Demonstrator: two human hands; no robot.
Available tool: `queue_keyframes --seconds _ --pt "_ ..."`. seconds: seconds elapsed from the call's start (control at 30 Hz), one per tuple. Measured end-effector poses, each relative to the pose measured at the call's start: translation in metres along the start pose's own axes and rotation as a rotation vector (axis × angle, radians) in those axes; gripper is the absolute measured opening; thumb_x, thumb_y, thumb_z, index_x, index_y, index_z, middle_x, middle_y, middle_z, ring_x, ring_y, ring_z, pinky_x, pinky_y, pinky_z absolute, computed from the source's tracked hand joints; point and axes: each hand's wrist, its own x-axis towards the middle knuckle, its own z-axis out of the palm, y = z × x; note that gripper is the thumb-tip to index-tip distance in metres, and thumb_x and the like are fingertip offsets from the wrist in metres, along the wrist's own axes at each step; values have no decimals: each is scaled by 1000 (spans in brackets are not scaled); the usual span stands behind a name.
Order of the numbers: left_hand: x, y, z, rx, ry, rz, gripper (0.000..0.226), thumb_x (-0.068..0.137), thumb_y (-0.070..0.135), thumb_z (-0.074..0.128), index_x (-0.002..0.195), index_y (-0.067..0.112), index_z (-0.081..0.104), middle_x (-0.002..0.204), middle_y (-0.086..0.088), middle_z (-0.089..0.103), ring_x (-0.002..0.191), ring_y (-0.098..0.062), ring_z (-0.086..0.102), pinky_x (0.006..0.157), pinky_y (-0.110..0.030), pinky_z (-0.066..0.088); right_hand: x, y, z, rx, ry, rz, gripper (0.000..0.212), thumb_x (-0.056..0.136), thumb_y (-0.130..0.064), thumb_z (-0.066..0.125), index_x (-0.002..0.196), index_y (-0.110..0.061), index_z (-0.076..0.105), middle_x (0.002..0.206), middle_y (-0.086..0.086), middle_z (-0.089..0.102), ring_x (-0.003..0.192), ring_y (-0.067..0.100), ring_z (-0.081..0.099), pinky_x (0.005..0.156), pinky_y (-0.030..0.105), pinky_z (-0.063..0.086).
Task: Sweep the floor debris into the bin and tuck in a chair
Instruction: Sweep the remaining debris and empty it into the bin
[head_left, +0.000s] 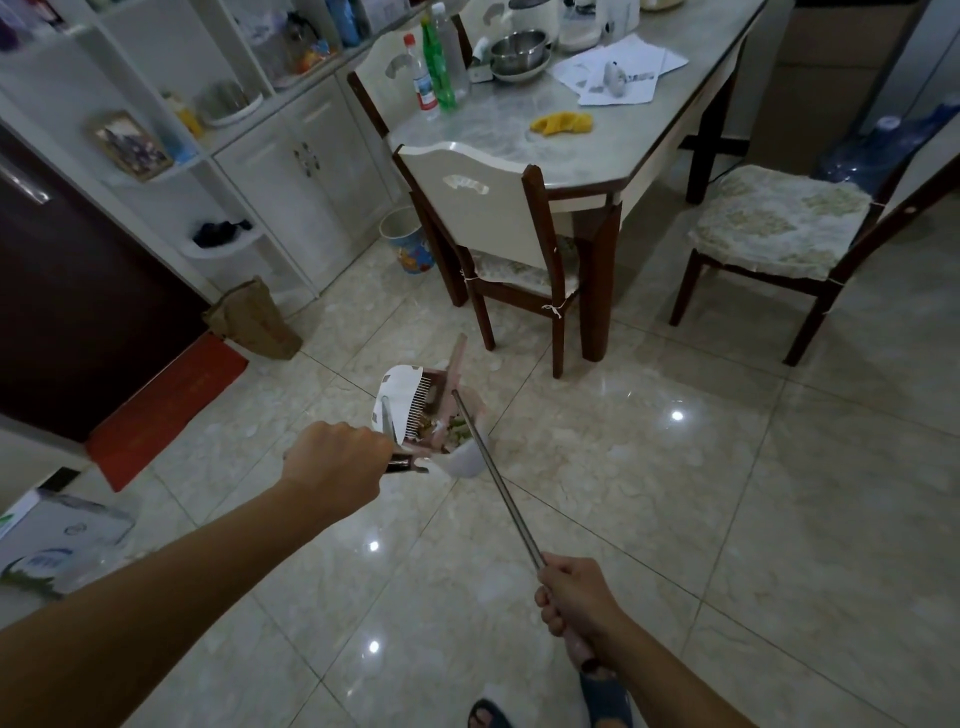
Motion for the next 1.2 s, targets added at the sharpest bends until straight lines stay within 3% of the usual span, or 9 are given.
queue_keyframes --seconds 0.1,0.2,0.27,0.43,0.5,0.67,0.83,0.97,1.2 --pt "2 0 -4 -4 -5 -15 26 92 34 52 71 23 41 49 8 35 41 -9 38 46 -24 33 2 1 -3 -24 -1 -21 25 96 2 43 117 5 57 60 10 44 43 12 36 38 22 28" --pt "2 0 -7 -6 -15 -15 24 93 32 51 73 23 42 51 7 36 44 -10 40 48 -25 36 1 2 -7 -51 -4 -31 27 96 2 43 102 -13 66 58 8 46 40 11 38 36 20 30" --pt "1 -1 -10 -4 -18 -13 23 94 33 50 74 23 44 51 8 36 43 -9 38 48 -25 35 -1 3 -10 -87 3 -25 29 96 1 42 93 -15 66 56 7 46 39 10 38 35 20 29" --pt "1 -2 -11 4 -22 -27 22 92 30 50 72 22 47 50 7 39 43 -11 40 48 -25 39 -8 11 -20 -113 50 -18 39 95 0 41 130 -5 57 55 7 44 37 11 34 38 17 25" --pt "2 -1 -12 1 -18 -27 18 90 27 52 73 22 52 49 6 40 42 -12 42 47 -25 40 -11 14 -23 -84 38 -18 44 94 1 42 136 -1 53 54 8 44 37 11 34 39 17 24" --pt "-2 8 -7 29 -59 62 12 89 25 54 80 22 61 46 7 32 36 -8 30 40 -24 17 -14 17 -28 -54 25 -15 47 94 1 43 140 -2 48 54 9 44 37 12 33 41 18 24" --pt "-1 4 -3 15 -41 58 11 89 28 57 79 24 59 45 6 28 36 -6 27 40 -24 13 -14 16 -26 -37 3 4 42 95 -1 44 136 0 52 53 9 45 36 13 35 39 18 26" --pt "-1 6 -1 36 -54 88 26 91 30 55 72 26 38 47 5 31 36 -6 29 40 -24 15 -13 18 -24 -9 -11 24 43 95 1 45 138 -2 51 52 10 46 35 13 36 38 17 26" --pt "6 0 -9 29 -23 25 21 90 27 53 72 24 43 48 7 34 38 -8 31 41 -24 20 -18 23 -33 16 17 17 36 95 -6 55 131 -2 56 54 9 46 37 12 35 37 15 25"
